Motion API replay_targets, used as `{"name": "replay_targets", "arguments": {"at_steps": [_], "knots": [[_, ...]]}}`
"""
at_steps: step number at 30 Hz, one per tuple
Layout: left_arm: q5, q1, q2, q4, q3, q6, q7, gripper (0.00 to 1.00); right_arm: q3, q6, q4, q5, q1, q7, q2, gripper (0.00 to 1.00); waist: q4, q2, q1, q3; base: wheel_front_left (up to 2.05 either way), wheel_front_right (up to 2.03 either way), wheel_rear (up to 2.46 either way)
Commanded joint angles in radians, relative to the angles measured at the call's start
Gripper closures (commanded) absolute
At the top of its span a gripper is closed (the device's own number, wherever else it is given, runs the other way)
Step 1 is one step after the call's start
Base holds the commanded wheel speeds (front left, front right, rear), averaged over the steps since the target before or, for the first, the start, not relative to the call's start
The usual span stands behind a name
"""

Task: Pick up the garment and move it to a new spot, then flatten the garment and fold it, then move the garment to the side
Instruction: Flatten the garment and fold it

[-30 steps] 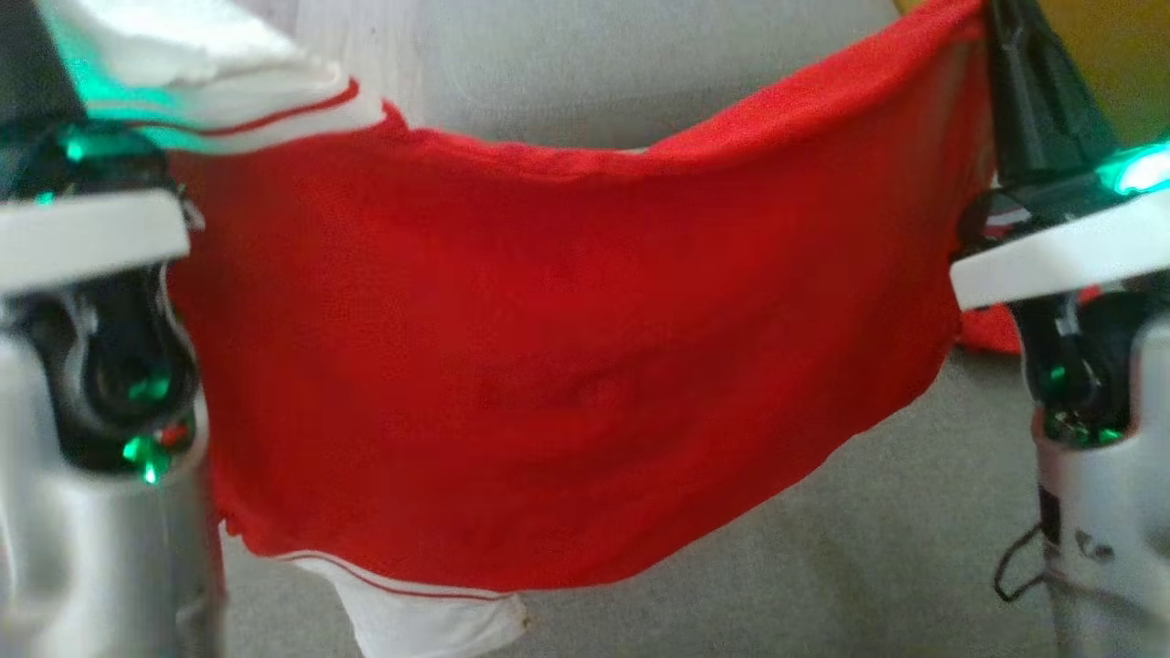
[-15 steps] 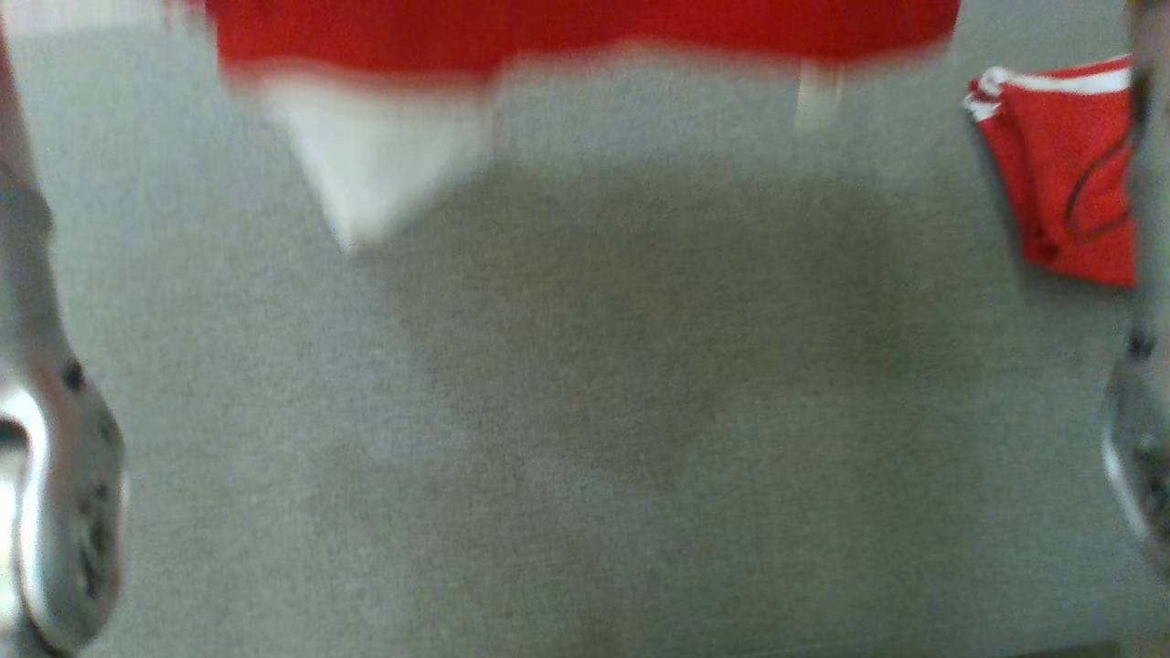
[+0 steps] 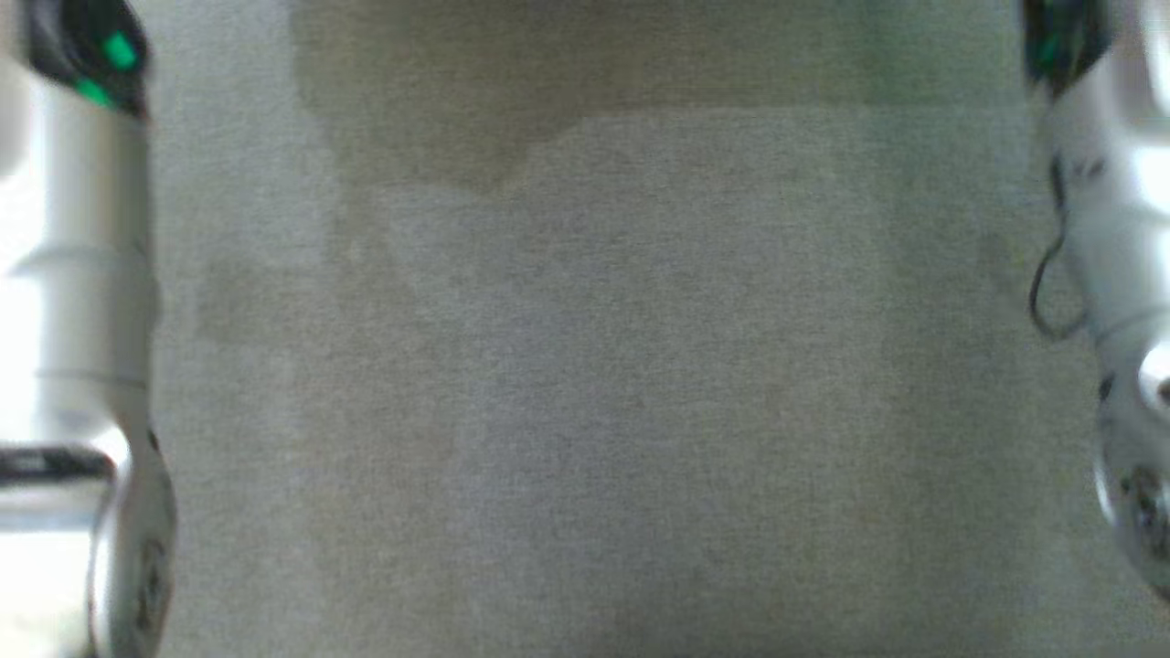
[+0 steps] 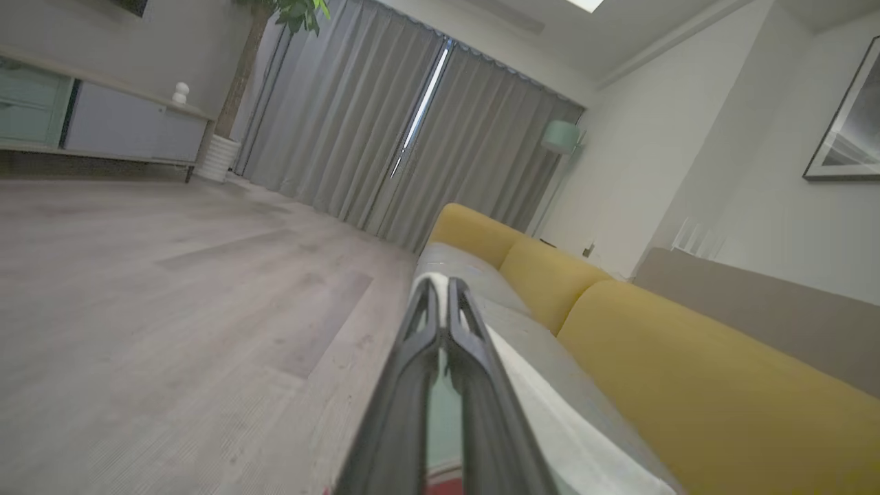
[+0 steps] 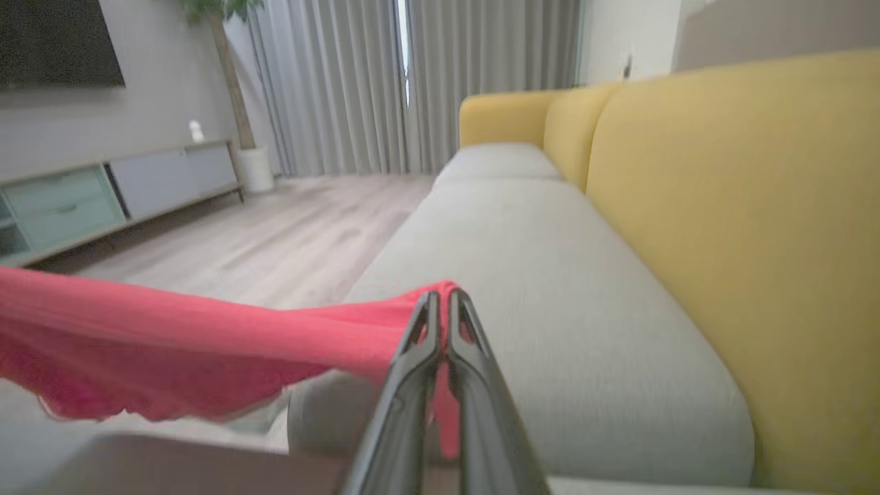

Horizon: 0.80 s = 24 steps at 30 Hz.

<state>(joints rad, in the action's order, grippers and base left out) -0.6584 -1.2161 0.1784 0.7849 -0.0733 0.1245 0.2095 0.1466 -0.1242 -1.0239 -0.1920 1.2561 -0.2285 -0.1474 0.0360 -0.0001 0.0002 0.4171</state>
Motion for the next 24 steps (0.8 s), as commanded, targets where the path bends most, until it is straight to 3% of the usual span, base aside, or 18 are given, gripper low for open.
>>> {"name": "replay_targets", "arguments": {"at_steps": [1,7,12,19,24], "knots": [[-0.004,0.008,0.049,-0.027,0.002,0.003,0.014,1.00,0.021,-0.007,0.010,-0.001,-0.020,-0.011,-0.003,1.00,0.011,0.0001,-0.0002,-0.010,0.00,0.00,0.00],[0.009,0.213,0.076,-0.071,-0.140,0.006,0.037,1.00,0.135,-0.007,-0.070,-0.069,-0.155,0.013,-0.036,1.00,0.029,0.0001,-0.0002,-0.080,0.00,0.00,0.00],[0.014,0.396,0.124,-0.133,-0.233,0.006,0.044,1.00,0.243,-0.007,-0.063,-0.172,-0.257,0.092,-0.065,1.00,0.028,0.0001,-0.0002,-0.157,0.00,0.00,0.00],[-0.011,0.632,0.169,-0.218,-0.290,0.006,0.032,1.00,0.428,-0.007,0.071,-0.364,-0.425,0.245,-0.137,1.00,0.012,0.0001,-0.0002,-0.286,0.00,0.00,0.00],[-0.011,0.775,0.192,-0.321,-0.312,-0.019,0.005,1.00,0.510,-0.007,0.181,-0.472,-0.528,0.304,-0.216,1.00,0.002,0.0001,-0.0002,-0.344,0.00,0.00,0.00]]}}
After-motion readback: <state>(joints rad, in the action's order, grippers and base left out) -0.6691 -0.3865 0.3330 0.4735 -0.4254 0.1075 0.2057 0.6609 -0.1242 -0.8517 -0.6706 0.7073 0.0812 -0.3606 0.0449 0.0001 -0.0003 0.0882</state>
